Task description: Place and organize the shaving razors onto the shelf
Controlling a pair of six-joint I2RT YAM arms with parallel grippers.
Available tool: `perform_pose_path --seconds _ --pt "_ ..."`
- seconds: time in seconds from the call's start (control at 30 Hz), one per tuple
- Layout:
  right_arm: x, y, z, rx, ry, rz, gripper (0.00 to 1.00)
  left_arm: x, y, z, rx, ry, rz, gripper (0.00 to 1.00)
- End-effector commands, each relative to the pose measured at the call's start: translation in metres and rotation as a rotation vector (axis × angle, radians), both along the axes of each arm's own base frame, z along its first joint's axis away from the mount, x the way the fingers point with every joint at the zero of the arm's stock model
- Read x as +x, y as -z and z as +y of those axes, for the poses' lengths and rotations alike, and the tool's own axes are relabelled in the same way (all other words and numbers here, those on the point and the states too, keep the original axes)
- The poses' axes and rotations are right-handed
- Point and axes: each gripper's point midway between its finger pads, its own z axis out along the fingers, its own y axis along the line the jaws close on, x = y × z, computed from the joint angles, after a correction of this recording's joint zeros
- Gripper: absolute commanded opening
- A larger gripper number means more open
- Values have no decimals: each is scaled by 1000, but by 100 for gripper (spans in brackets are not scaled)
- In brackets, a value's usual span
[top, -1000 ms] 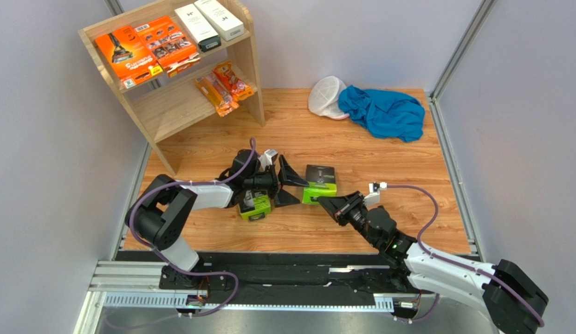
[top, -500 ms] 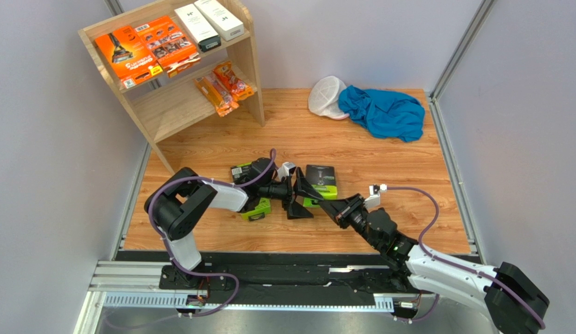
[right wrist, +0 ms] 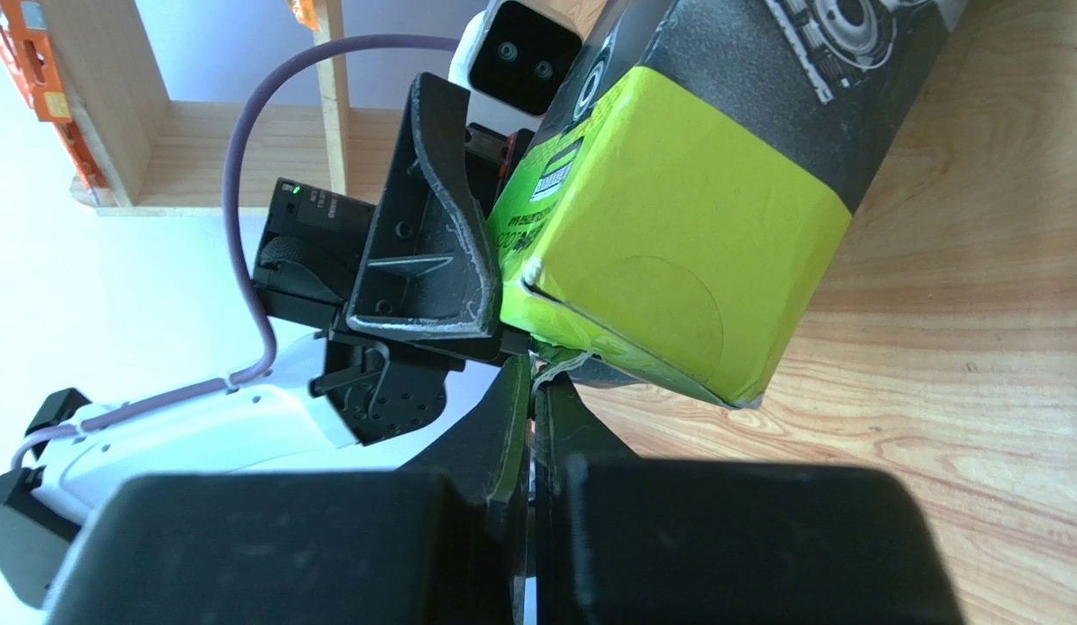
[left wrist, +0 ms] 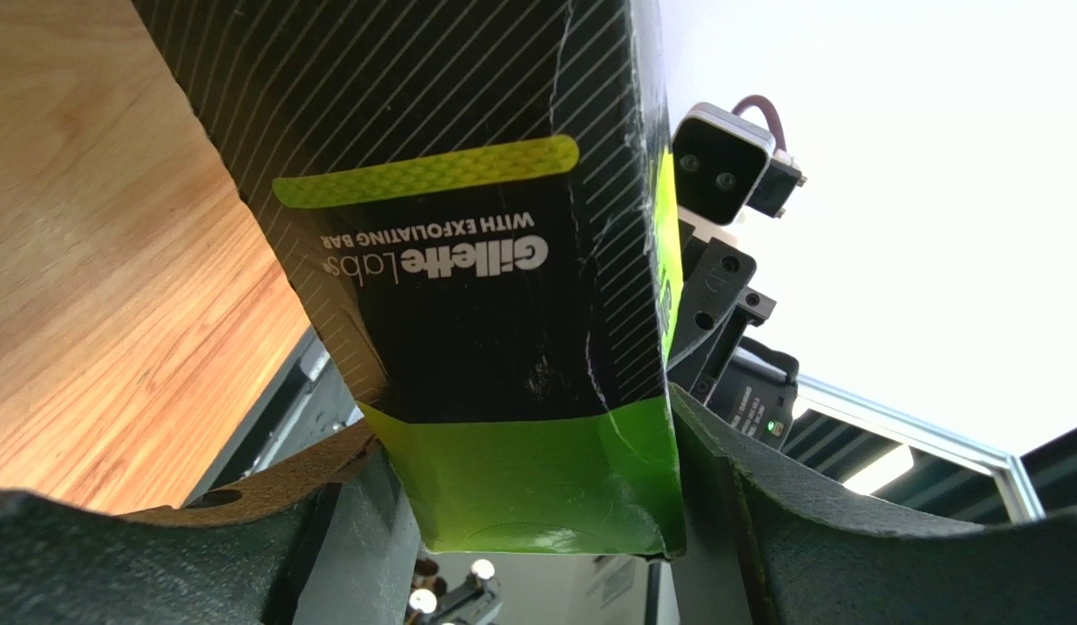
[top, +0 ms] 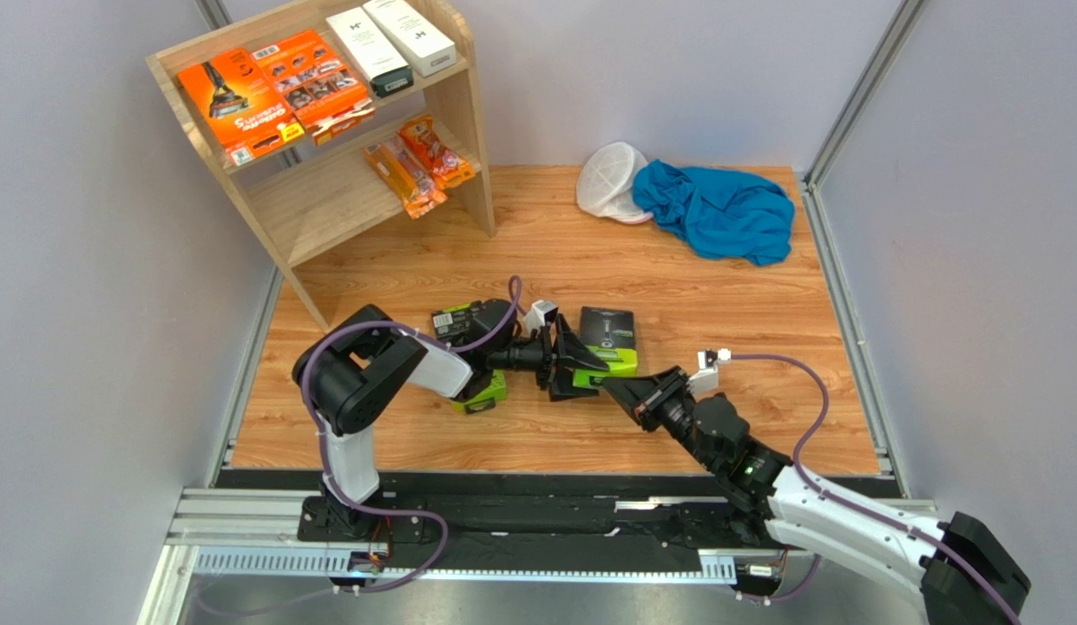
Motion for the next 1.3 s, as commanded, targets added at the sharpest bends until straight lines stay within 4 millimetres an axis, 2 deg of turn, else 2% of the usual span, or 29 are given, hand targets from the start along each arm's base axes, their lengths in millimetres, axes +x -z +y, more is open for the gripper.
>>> perform_pose_path --seconds 0.0,0.1,0.13,0.2,0.33,0.4,0.43,0.5,0.53,0.6,0.63,0.7,0.73,0.8,0.83,0.87,0.9,0.93,1.0,1.03,1.1,1.17,1.2,1.23,1.27 --pt "-4 -10 -6 40 7 -47 0 22 -8 -6 -52 -73 -40 68" --pt "-6 -11 -9 52 11 -45 0 23 -3 -6 -51 -74 -39 76" --pt "-7 2 -12 33 13 -30 0 23 -3 -6 -53 -78 -40 76" --pt "-9 4 -13 32 10 -29 0 25 -1 -7 -54 -80 -38 77" --pt "-11 5 -13 33 1 -27 0 28 -1 -9 -71 -86 -45 77" --pt "-12 7 -13 30 -4 -24 0 29 -2 -11 -78 -79 -45 72" --pt "-13 9 -12 29 -8 -21 0 30 -5 -12 -89 -78 -51 64" --pt "-14 10 -11 27 -17 -18 0 31 -12 -13 -115 -80 -63 54" --pt "-14 12 -11 23 -19 -17 0 32 -15 -14 -124 -80 -69 42" --pt "-16 11 -10 19 -31 -20 0 32 -20 -14 -138 -81 -78 30" --pt "-16 11 -10 16 -31 -21 0 33 -23 -14 -147 -82 -88 21" --pt "-16 12 -10 0 -35 -14 1 32 -27 -14 -155 -81 -100 12" --pt "-16 9 -10 -4 -35 -23 12 31 -31 -13 -163 -79 -111 5" --pt "-17 6 -10 -19 -45 -44 35 31 -35 -12 -167 -78 -133 1" --pt "-18 3 -10 -18 -46 -57 54 30 -41 -12 -177 -74 -153 0" --pt "-18 -8 -10 -9 -49 -72 59 30 -44 -12 -177 -72 -181 0" --pt "-18 -18 -10 0 -51 -94 64 29 -43 -12 -161 -69 -182 0" --pt "-19 -27 -11 12 -55 -122 68 30 -52 -12 -167 -70 -211 0" --pt "-20 -31 -13 12 -50 -125 71 31 -56 -11 -149 -71 -261 0" --pt "-21 -39 -15 37 -46 -141 73 33 -65 -9 -157 -88 -293 0" --pt "-21 -40 -18 50 -32 -142 74 38 -74 -4 -159 -115 -339 0" --pt "-20 -44 -22 67 -15 -156 74 44 -91 4 -170 -159 -405 0" --pt "-20 -45 -23 67 -10 -161 75 45 -89 7 -140 -166 -399 0" --pt "-20 -47 -24 72 -5 -163 75 47 -107 12 -144 -192 -443 0" --pt "-18 -52 -25 75 4 -177 75 49 -110 15 -117 -197 -508 0"
